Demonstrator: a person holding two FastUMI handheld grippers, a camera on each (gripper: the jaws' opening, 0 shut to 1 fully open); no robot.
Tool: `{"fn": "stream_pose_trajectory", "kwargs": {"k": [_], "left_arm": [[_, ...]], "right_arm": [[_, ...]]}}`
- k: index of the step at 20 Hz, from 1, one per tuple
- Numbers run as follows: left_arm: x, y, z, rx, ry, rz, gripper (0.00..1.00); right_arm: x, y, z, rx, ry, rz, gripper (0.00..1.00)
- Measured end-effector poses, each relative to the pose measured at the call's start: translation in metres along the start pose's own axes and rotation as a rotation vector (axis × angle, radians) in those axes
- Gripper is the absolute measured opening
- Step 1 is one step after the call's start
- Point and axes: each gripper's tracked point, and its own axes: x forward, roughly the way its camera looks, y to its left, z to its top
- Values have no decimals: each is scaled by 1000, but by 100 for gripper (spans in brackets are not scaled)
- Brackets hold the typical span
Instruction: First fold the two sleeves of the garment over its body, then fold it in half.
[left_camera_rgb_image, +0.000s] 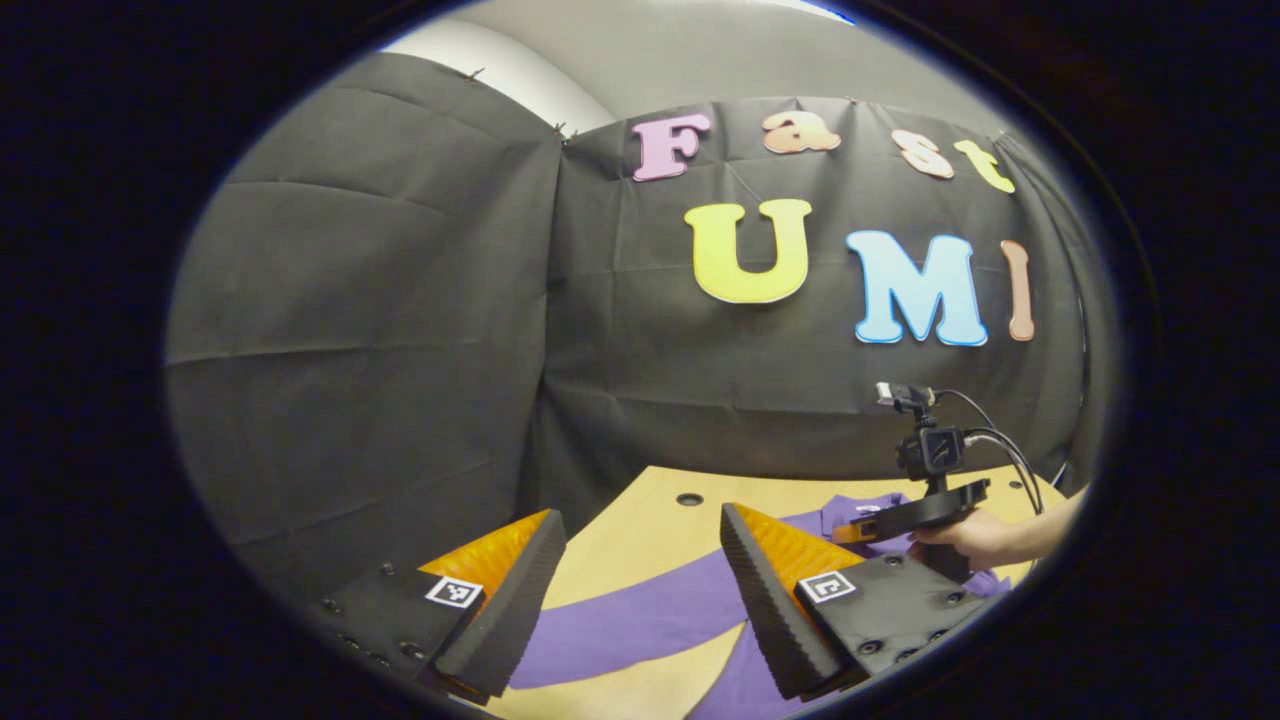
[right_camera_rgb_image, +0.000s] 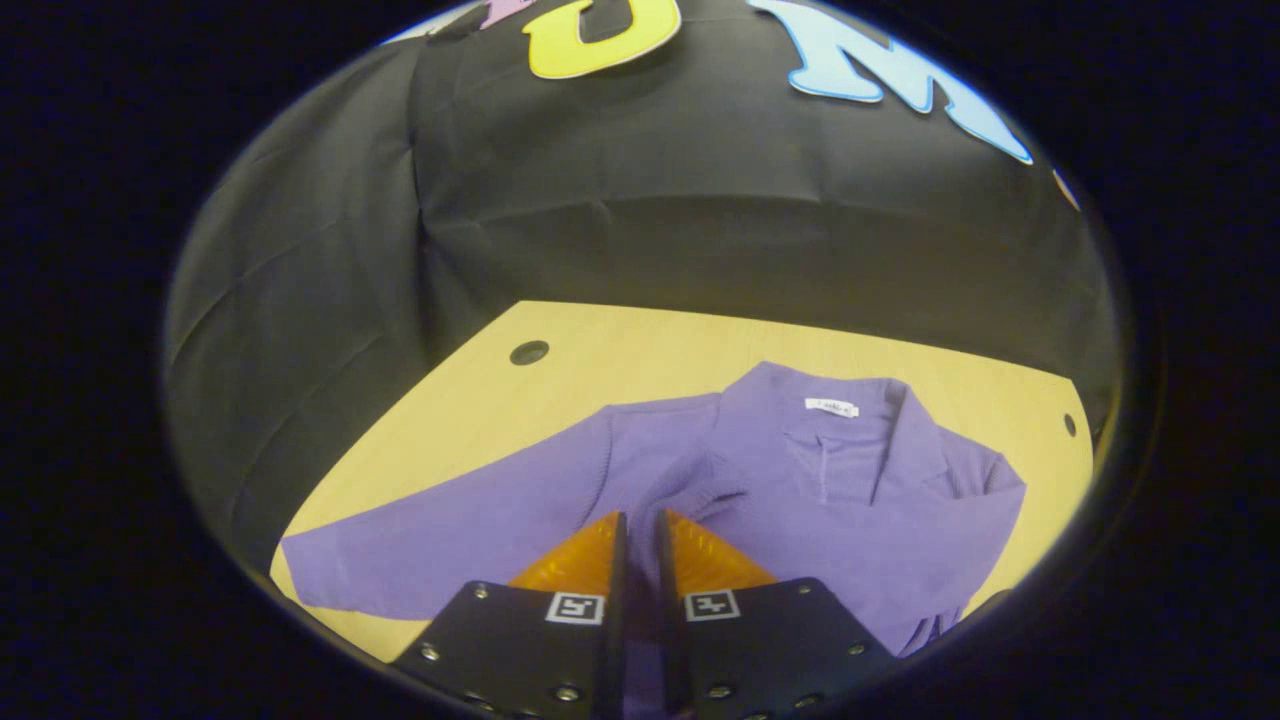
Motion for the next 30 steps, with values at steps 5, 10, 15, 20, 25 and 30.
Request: {"fn": "stream_pose_trajectory", "kwargs": {"k": [5,10,15,20,25,30], "left_arm": [[2,-6,-5,-16,22,7,99],[2,-6,-18,-18,48,30,99],[6,16,-56,-36,110,119,99],[15,51,-98,-66,184,226,99],[26,83,-149,-99,296,322,99],[37,105,-191,-107,411,394,99]], "right_arm": [[-17,10,10,-18,-37,30,54],[-49,5,29,-15,-115,15,76],[-98,7,48,-10,-224,25,76],[-147,-10,50,-56,-302,-30,83],[-195,-30,45,-78,-343,-92,91],[-225,-37,29,-90,-337,-125,94]]}}
